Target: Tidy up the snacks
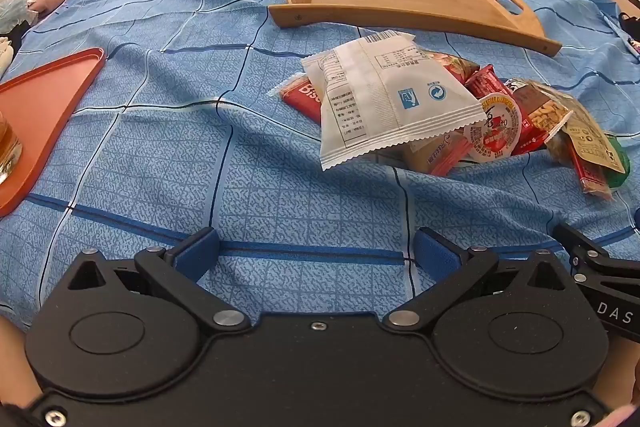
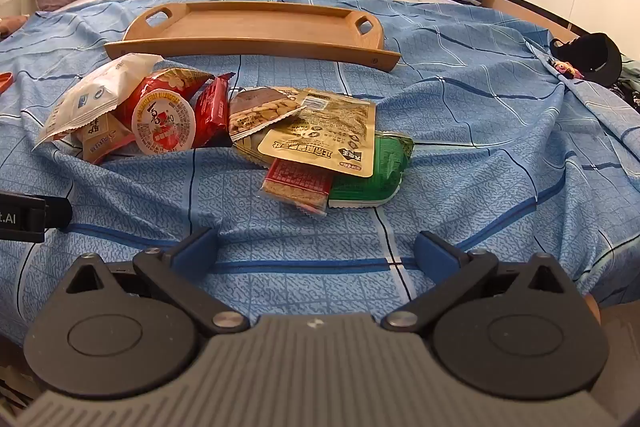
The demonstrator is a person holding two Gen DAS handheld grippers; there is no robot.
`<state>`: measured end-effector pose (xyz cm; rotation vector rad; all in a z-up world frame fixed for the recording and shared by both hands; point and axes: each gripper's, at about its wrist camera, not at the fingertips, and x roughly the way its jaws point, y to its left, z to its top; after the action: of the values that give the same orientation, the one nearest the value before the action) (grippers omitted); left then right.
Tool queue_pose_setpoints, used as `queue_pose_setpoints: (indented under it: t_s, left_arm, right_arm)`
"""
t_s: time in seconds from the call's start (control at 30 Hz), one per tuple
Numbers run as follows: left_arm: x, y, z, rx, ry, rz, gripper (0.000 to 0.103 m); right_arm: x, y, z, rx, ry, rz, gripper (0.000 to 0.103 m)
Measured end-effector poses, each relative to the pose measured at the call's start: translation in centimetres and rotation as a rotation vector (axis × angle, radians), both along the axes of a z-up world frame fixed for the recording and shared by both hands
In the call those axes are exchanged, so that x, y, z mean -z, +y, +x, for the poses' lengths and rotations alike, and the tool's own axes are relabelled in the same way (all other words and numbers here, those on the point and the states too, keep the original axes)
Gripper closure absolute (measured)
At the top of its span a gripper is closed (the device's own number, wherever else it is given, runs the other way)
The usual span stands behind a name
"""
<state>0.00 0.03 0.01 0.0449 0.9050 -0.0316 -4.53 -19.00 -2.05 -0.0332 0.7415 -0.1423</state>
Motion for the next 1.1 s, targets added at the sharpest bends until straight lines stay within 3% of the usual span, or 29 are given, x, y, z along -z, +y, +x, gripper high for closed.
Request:
queue_pose_setpoints:
  t_s: [1.1]
  left_arm:
    - [0.16, -0.08, 0.53, -0.011, 0.031, 0.015, 0.000]
  right_arm:
    - [-0.07, 0.00, 0.54, -0.003, 0.032, 0.006, 0.000]
